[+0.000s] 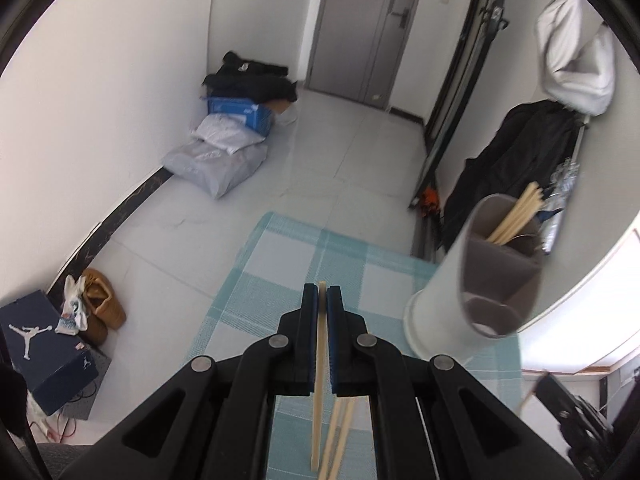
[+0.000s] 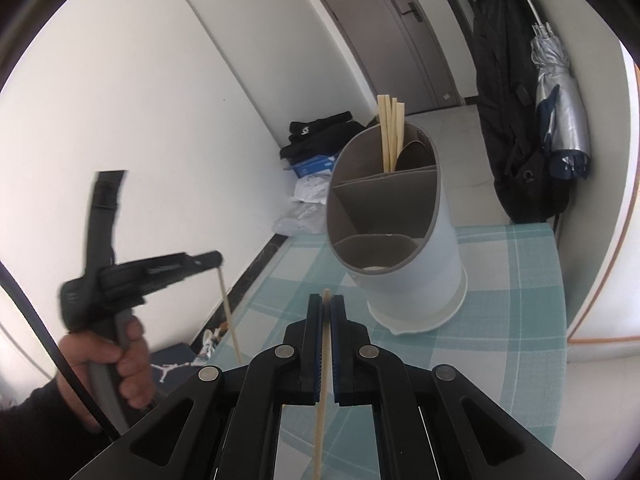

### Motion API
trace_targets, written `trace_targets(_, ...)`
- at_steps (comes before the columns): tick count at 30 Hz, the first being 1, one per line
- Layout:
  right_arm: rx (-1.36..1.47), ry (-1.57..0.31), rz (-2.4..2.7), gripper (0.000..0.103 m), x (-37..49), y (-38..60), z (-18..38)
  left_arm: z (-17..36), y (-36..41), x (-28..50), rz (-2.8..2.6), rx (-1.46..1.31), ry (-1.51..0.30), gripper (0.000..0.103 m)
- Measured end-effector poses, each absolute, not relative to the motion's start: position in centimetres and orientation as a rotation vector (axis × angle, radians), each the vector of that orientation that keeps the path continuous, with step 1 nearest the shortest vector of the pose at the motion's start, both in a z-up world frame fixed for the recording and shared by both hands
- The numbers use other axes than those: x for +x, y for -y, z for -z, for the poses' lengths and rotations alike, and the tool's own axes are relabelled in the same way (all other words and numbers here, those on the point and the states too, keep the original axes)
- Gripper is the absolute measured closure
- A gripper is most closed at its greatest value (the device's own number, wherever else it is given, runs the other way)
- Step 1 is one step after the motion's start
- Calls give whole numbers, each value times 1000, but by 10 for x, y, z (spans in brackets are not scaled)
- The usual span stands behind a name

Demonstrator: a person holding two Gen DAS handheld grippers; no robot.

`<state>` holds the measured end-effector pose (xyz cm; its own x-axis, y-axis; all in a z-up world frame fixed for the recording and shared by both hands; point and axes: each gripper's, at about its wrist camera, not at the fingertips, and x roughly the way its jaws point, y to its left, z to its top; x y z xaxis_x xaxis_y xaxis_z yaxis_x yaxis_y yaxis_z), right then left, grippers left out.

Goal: Organize utensils
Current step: 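Grasp a chopstick with the left gripper while the right gripper lifts its chopstick toward the holder, then lift both held chopsticks over the utensil holder and lower them inside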

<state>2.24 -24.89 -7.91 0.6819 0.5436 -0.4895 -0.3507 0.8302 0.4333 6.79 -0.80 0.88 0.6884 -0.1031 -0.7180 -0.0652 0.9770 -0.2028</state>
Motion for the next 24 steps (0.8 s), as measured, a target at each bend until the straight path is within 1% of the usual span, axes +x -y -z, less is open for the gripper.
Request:
trace_targets(6,297,-627,-467,100,15,247,75,-18,9,46,92,-241,-749,102)
trace_targets(17,297,-593,-390,100,-2,247,66,-33,-3,35,177,-273,-710,102)
trace_targets(24,253,-562,-383,100,-12,240,54,-42,4,20,235,-234,-697,102)
